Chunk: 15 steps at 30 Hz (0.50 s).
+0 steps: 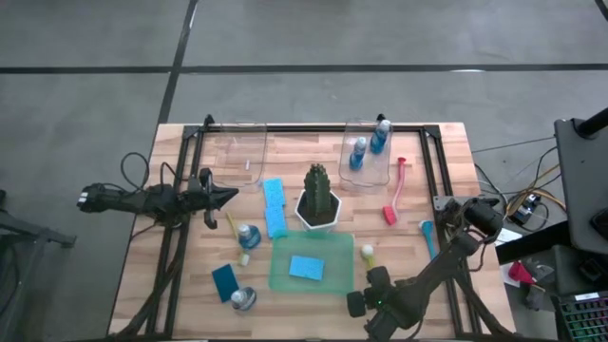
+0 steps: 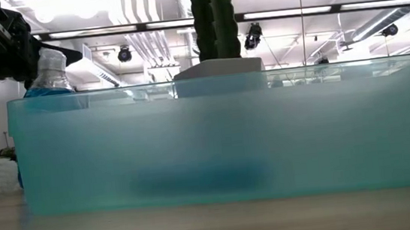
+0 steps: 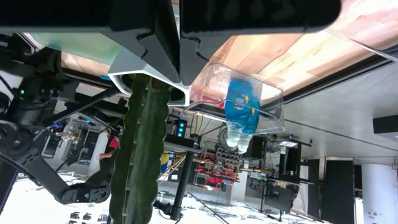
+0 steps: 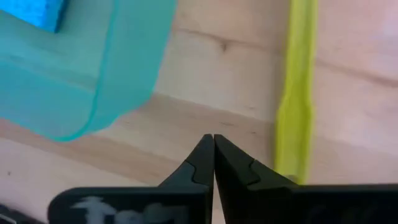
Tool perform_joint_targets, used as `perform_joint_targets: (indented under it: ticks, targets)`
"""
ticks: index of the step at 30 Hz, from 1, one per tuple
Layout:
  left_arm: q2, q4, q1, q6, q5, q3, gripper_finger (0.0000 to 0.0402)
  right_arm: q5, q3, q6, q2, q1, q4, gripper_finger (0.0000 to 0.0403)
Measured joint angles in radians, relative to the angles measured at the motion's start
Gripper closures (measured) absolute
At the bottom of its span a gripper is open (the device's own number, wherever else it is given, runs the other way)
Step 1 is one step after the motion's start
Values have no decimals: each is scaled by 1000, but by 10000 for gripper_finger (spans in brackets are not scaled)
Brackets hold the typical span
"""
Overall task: Pick & Place Kitchen Sink Supplies
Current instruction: Put the right green dish brush into the left transparent bin
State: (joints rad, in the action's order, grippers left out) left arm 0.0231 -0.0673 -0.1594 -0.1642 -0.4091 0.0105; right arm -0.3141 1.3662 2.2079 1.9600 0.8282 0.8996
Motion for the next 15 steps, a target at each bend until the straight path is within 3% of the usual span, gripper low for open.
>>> perform_joint_targets:
  ticks: [9, 15]
  targets:
    - [0, 0, 0, 0, 0, 0, 401, -45, 1, -13, -93, -1, 154, 390]
    - [0, 0, 0, 0, 0, 0, 401, 24, -55, 58, -123, -13, 158, 323]
